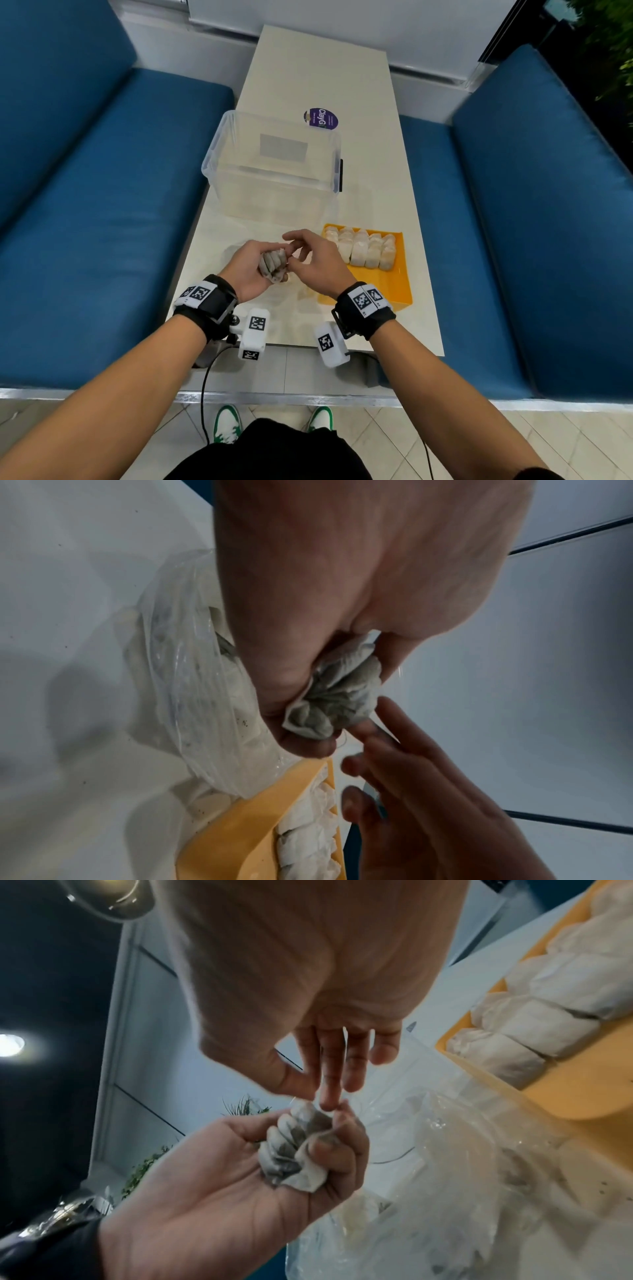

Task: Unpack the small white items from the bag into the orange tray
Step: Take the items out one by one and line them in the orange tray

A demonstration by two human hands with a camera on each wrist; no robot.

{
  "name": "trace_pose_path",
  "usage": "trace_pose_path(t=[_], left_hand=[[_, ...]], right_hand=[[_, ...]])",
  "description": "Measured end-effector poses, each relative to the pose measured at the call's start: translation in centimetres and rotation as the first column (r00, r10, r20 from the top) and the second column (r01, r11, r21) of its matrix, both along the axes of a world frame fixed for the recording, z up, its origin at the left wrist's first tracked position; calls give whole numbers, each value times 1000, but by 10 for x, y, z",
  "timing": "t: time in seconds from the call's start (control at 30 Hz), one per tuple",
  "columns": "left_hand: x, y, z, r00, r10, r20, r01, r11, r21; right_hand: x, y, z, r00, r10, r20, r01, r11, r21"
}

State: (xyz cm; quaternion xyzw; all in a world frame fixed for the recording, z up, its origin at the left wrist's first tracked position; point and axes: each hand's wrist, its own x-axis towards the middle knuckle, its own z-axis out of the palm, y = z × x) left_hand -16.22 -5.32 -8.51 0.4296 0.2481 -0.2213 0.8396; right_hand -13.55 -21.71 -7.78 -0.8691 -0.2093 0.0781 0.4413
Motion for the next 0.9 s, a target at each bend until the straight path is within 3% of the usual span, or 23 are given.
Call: trace_pose_path(t=[0.13, 0.23, 0.43, 0.53, 0.7, 0.9], left_hand=[[0, 2, 0, 999, -29, 32, 29, 999, 13], [1, 2, -1, 996, -56, 73, 52, 997, 54], [1, 4, 1, 983, -138, 124, 128, 988, 85], [3, 3, 0, 988, -107, 109, 97, 991, 93], [9, 0, -7, 987, -99, 126, 79, 985, 151], [11, 3, -13, 993, -30, 111, 15, 991, 134]], right_hand=[[9, -2, -3, 999, 1, 54, 2, 998, -64], [12, -2, -4, 999, 47, -5, -47, 993, -107], [13, -5, 4, 999, -37, -19, 35, 995, -88], [14, -8, 6, 995, -89, -40, 88, 996, -12], [14, -7, 7, 997, 7, -80, -8, 1000, -13], [28, -13, 2, 990, -93, -105, 107, 984, 139]])
